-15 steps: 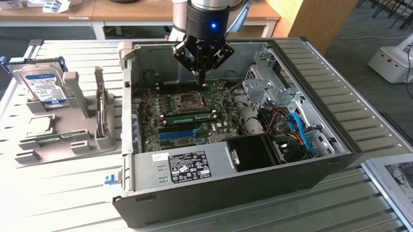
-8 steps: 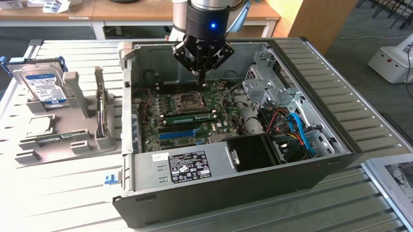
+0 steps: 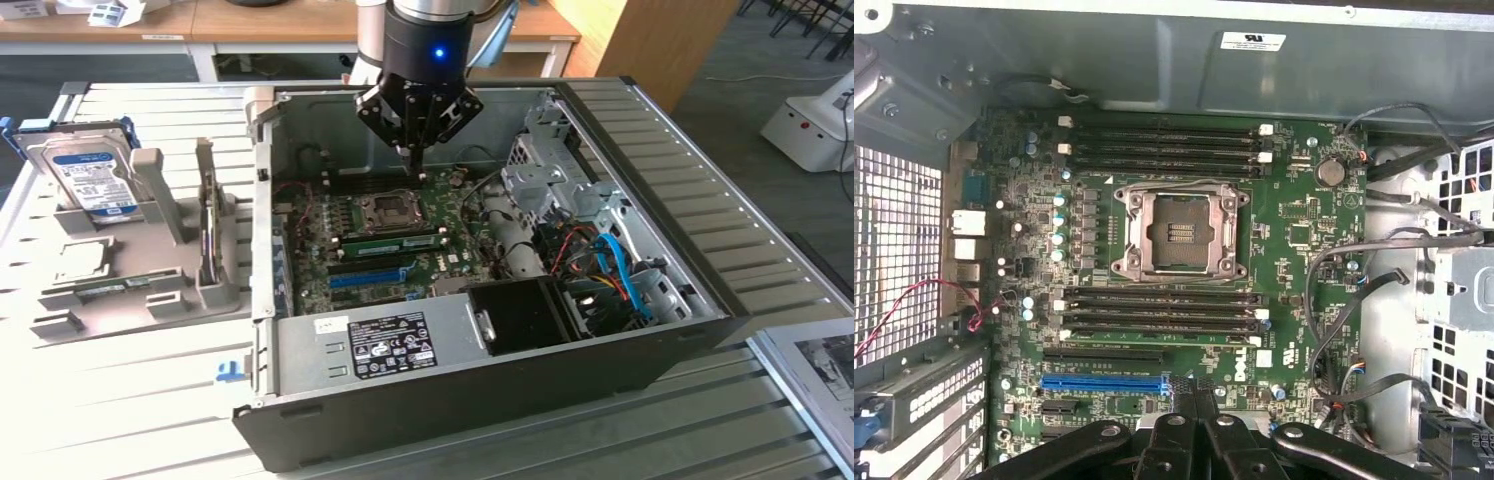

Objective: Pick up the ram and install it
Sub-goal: 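Press down the ram until it locks into place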

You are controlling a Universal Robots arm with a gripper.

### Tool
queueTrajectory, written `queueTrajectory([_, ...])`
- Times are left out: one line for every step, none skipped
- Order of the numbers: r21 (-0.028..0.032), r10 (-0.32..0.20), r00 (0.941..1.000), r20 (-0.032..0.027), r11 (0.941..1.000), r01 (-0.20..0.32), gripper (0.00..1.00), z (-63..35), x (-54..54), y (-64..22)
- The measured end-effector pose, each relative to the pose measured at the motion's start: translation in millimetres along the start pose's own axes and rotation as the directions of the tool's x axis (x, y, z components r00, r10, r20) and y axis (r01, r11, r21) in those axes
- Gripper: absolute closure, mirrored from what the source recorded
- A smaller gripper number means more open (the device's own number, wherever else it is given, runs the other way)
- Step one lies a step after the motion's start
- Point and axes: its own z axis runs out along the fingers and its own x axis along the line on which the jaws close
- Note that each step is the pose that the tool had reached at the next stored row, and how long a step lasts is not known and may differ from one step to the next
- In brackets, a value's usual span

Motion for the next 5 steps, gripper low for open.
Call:
queueTrajectory([0.0000,0.000,1.0000,0.0000,1.0000,0.000,0.90,0.0,0.0,0.0])
queueTrajectory([0.0000,0.000,1.0000,0.0000,1.0000,0.000,0.90,0.0,0.0,0.0])
queueTrajectory([0.0000,0.000,1.0000,0.0000,1.0000,0.000,0.90,0.0,0.0,0.0])
queueTrajectory([0.0000,0.000,1.0000,0.0000,1.0000,0.000,0.90,0.0,0.0,0.0])
queueTrajectory([0.0000,0.000,1.0000,0.0000,1.0000,0.000,0.90,0.0,0.0,0.0])
